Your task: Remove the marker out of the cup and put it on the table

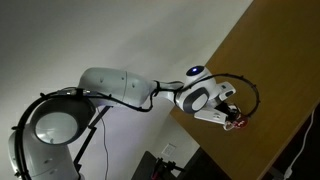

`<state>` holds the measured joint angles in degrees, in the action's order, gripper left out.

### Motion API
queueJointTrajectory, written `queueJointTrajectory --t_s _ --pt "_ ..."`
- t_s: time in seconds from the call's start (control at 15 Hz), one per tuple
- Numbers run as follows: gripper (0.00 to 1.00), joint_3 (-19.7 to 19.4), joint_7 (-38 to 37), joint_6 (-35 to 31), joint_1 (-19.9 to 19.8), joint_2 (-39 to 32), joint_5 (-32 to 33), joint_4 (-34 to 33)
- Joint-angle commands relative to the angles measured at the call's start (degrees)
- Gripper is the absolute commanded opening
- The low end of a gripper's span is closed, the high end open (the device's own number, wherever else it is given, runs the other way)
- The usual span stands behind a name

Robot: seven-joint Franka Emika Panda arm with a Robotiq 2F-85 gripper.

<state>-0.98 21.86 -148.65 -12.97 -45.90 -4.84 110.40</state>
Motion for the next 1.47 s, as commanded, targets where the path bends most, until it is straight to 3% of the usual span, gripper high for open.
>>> queueJointTrajectory --t_s 0.0,0.07,0.2,0.67,0.93,1.4 --pt "0.26 0.3 -2.5 0.4 -0.1 -0.2 1.4 -0.5" --pt "0.13 0.3 -2.5 0.4 -0.2 -0.2 1.4 -0.5" --pt "0.00 0.4 -2.4 0.3 -0.2 -0.3 1.4 -0.4" --pt "0.03 0.9 -2.1 -0.8 -0.8 1.5 0.7 1.0" --pt "0.03 0.7 -2.1 1.9 -1.1 4.5 0.8 1.3" --pt "0.03 -0.3 -1.3 16.1 -0.6 11.4 1.5 0.4"
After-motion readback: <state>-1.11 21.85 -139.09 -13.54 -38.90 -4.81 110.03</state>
